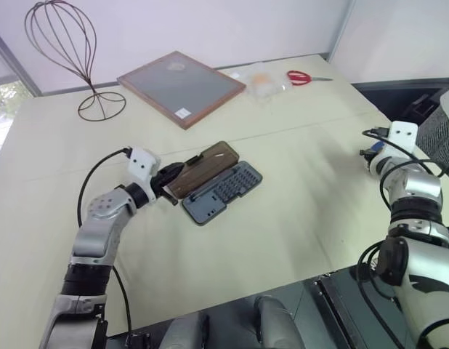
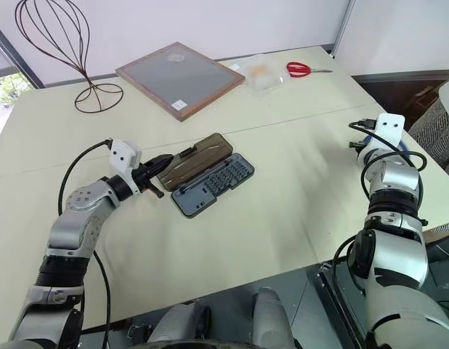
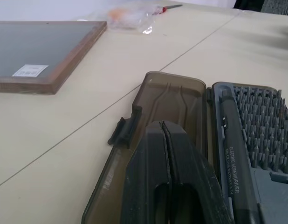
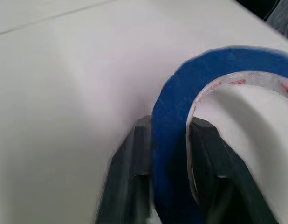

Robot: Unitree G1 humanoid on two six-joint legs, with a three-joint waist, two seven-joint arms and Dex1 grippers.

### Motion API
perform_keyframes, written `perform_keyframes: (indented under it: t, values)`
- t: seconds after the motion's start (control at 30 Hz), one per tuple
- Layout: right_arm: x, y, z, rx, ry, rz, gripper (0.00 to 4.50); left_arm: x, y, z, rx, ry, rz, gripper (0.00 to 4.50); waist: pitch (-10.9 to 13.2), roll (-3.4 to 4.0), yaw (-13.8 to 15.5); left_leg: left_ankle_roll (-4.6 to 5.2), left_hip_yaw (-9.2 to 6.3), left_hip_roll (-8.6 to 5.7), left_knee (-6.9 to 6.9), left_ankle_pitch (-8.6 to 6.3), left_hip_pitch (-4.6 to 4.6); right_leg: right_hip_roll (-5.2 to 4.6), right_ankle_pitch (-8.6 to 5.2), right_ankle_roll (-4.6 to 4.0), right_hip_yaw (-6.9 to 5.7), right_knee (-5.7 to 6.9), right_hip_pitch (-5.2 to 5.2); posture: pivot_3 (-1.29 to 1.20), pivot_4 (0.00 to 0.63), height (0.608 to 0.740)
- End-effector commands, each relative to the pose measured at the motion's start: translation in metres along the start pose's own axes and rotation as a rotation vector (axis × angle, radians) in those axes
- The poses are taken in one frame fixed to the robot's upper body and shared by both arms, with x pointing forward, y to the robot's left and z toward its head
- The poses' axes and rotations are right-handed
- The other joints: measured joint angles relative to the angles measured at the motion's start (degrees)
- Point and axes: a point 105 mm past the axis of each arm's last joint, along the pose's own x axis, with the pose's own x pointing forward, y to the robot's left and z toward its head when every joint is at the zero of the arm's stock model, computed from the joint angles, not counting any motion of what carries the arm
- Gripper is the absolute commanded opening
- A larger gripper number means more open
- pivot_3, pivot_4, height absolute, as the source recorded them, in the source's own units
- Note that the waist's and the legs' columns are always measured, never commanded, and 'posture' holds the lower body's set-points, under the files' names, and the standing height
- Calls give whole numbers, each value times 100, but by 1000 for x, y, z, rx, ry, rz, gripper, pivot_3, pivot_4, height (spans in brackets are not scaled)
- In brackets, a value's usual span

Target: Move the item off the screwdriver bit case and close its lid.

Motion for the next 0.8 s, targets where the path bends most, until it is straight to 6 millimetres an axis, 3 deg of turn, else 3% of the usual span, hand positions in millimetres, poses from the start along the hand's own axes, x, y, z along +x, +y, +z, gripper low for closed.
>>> perform_keyframes:
  t: [0.03, 0.1, 0.2, 0.3, 0.43, 0.57, 0.7, 0.8]
  values:
    - [-4, -1, 17, 13, -63, 13, 3440, -5, 5, 11, 25, -33, 12, 0, 0, 0, 0, 0, 0, 0, 0, 0, 0, 0, 0, 0, 0, 0, 0, 0, 150, 740]
    - [-4, 0, 17, 13, -63, 20, 4435, -5, 5, 10, 19, -31, 11, 0, 0, 0, -1, 0, -1, 0, 0, 0, 1, 0, 0, 0, 0, 0, 1, 0, 150, 740]
    - [-8, 5, 23, -13, -91, 48, 4435, -6, 5, 10, 7, -30, 7, 0, 0, 0, 0, 0, -1, 0, 0, 0, 0, 0, 0, 0, 0, 0, 1, 0, 150, 740]
    - [-21, 23, 43, -91, -169, 135, 4435, -7, 5, 11, -2, -31, 8, 0, 0, 1, -3, 0, -2, 0, 0, 0, 0, 0, 0, 0, 0, 0, 0, 0, 150, 740]
    - [-52, 84, 77, -239, -284, 393, 4435, -7, 6, 12, -18, -31, 8, 0, 0, 2, -24, 0, -2, 2, -1, 0, 2, 1, 0, 0, 0, 1, -2, 0, 150, 740]
    - [-80, 149, 91, -366, -332, 623, 4435, -4, 1, 9, -27, -13, -16, 0, 0, 2, -12, 0, -3, 3, 0, 0, 5, 4, 0, 0, -1, 1, -1, 0, 150, 740]
    - [-94, 187, 84, -411, -332, 739, 4435, 0, 5, -1, -30, 38, 16, 0, 0, 1, 28, 0, -9, 3, 1, 0, 4, 4, 0, 0, -3, 1, 0, 0, 150, 740]
    - [-103, 211, 67, -455, -329, 803, 4435, 3, 14, -7, -57, 57, 65, 0, 0, 1, 77, 0, -23, -3, 6, 0, -1, 1, 0, 0, -9, 1, 4, 0, 150, 740]
